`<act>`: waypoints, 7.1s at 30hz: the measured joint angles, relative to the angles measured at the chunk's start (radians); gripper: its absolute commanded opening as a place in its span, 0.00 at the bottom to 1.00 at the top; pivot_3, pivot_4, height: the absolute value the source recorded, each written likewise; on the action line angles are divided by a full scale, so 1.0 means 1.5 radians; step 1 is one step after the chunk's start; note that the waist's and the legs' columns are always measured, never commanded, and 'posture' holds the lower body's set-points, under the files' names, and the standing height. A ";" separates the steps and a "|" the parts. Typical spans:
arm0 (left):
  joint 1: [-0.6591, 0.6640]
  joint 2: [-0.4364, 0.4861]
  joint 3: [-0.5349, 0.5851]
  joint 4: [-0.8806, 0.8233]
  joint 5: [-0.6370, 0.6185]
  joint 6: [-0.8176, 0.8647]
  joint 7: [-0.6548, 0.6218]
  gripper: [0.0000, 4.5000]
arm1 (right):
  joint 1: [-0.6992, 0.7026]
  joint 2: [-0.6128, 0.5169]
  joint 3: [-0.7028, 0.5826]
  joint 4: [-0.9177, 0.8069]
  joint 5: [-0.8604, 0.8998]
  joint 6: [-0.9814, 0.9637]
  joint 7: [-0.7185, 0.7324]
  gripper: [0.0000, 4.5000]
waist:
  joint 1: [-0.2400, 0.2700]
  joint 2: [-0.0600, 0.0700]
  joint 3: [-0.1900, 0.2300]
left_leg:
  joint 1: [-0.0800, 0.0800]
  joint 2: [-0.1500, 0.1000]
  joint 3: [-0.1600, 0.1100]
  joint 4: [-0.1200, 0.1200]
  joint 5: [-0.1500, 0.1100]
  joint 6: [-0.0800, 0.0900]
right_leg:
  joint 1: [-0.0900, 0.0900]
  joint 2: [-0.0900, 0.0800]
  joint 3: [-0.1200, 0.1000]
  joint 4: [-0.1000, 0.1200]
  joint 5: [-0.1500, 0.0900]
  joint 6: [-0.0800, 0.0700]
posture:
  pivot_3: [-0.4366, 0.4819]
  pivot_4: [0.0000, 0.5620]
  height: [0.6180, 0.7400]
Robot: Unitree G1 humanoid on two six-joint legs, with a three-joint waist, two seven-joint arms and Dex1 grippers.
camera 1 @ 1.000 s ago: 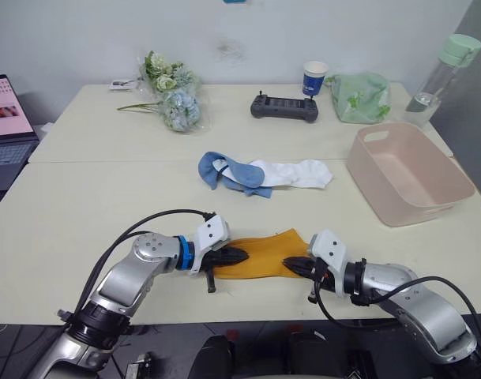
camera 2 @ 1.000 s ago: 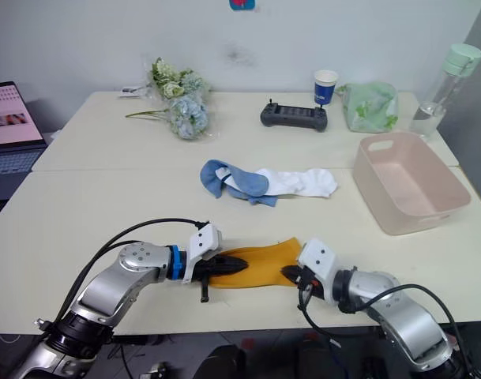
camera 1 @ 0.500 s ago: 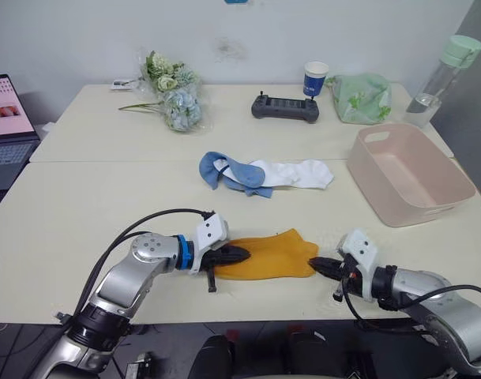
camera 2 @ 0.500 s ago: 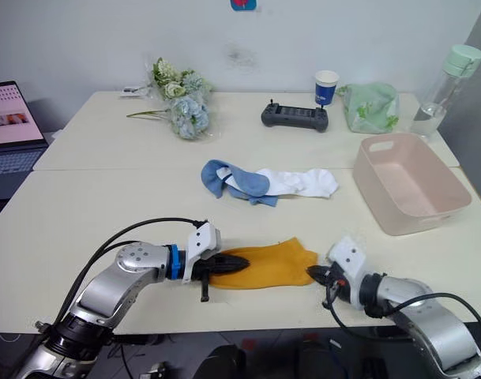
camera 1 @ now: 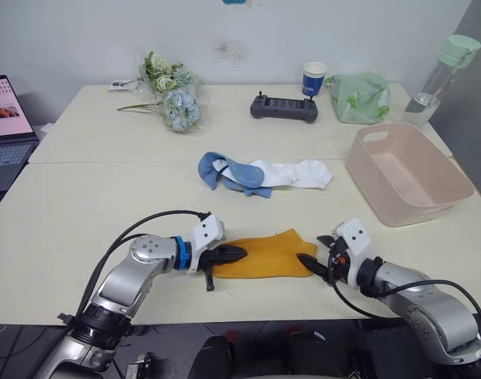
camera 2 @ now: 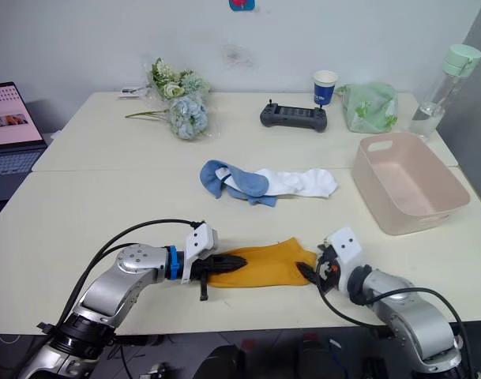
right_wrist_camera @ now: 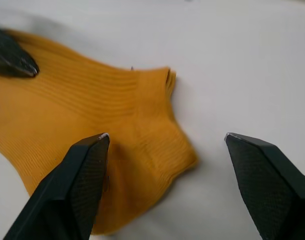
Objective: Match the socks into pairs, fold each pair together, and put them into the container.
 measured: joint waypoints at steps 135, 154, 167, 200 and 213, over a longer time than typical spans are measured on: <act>-0.032 0.067 0.014 -0.063 -0.002 -0.047 -0.092 0.00 | -0.182 -0.016 0.057 0.053 -0.059 -0.069 0.162 0.01 | -0.002 -0.001 0.000 | -0.006 0.001 0.002 0.001 0.001 -0.002 | -0.010 0.001 0.002 0.006 0.000 0.000 | 0.48 0.27 1.00; 0.017 0.071 0.001 -0.006 0.045 -0.145 -0.075 0.00 | -0.255 0.118 -0.042 0.071 0.132 0.403 0.055 0.73 | -0.006 0.000 0.000 | -0.005 0.000 0.002 0.001 0.000 0.000 | -0.010 0.001 0.003 0.007 0.000 0.000 | 0.48 0.27 1.00; 0.031 0.088 0.015 -0.016 0.045 -0.133 -0.065 0.00 | -0.327 0.242 -0.040 0.169 0.144 0.469 0.002 0.99 | -0.023 0.000 -0.001 | -0.003 0.001 0.002 0.000 0.000 0.001 | -0.010 0.002 0.003 0.009 0.000 0.000 | 0.48 0.27 1.00; 0.017 0.057 0.097 -0.052 -0.104 0.074 -0.027 0.00 | -0.339 0.329 -0.093 0.270 0.162 0.435 -0.030 0.01 | -0.030 0.001 -0.001 | -0.005 0.001 0.000 0.001 0.000 0.000 | -0.013 0.002 0.003 0.012 0.000 0.000 | 0.48 0.27 1.00; -0.305 -0.087 0.076 -0.108 -0.207 0.307 0.083 0.82 | -0.232 0.229 -0.308 -0.004 0.239 0.467 -0.049 0.00 | -0.018 0.001 0.000 | -0.007 0.000 0.002 0.001 0.000 0.000 | -0.013 0.002 0.003 0.010 0.000 0.000 | 0.48 0.27 1.00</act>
